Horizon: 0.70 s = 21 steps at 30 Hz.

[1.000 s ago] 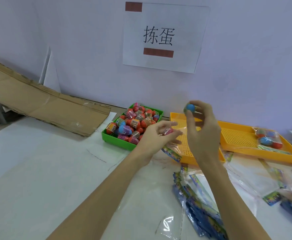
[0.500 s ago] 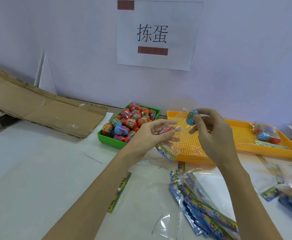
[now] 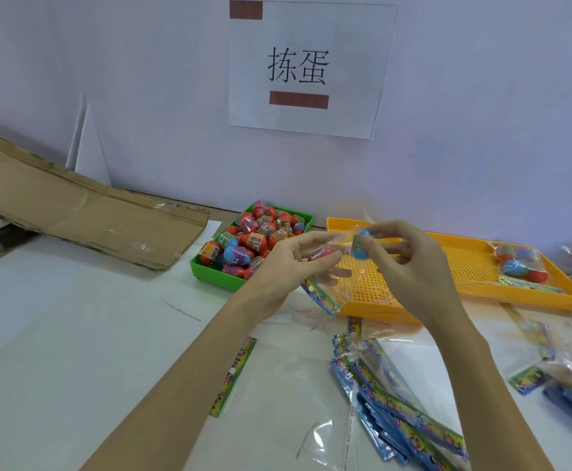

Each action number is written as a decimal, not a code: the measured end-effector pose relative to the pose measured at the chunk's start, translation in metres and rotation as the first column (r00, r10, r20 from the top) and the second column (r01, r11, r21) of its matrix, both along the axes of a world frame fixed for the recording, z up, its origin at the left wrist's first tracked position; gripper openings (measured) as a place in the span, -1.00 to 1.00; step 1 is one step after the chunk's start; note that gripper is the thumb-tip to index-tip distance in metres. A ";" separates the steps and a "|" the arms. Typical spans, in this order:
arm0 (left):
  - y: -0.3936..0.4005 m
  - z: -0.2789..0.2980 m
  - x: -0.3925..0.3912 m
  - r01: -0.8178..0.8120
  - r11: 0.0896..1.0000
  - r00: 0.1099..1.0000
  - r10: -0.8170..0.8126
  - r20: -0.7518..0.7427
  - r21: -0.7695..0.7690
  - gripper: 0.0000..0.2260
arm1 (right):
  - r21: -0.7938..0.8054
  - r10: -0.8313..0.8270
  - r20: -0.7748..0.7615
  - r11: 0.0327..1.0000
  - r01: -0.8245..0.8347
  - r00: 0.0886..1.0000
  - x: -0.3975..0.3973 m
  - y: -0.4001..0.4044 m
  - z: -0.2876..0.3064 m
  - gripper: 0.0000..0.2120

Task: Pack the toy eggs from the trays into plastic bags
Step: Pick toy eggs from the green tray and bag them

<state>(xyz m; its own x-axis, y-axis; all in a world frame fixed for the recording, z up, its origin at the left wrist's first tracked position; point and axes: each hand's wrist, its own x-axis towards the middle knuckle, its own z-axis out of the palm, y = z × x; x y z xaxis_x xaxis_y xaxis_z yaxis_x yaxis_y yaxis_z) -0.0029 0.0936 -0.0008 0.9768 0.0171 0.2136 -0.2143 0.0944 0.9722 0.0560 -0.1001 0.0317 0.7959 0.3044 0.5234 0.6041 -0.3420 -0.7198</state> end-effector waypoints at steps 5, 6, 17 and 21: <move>0.000 0.003 -0.001 0.022 0.999 1.000 -0.023 -0.016 -0.039 -0.62 | -0.047 0.004 0.018 0.999 -0.003 1.000 -0.001 -0.001 0.000 -0.82; 0.000 0.003 -0.001 0.022 0.998 0.999 -0.024 -0.022 -0.053 -0.61 | -0.061 0.017 0.017 0.998 -0.016 1.000 -0.001 -0.002 0.001 -0.80; 0.000 0.005 -0.001 -0.071 0.995 0.996 0.066 -0.065 -0.076 -0.52 | 0.054 0.097 -0.216 0.995 -0.088 0.971 0.002 -0.010 0.003 -0.61; 0.002 0.006 -0.002 -0.046 0.997 0.994 0.039 -0.098 -0.068 -0.63 | 0.075 0.137 -0.262 0.990 -0.122 0.955 -0.001 -0.011 0.005 -0.59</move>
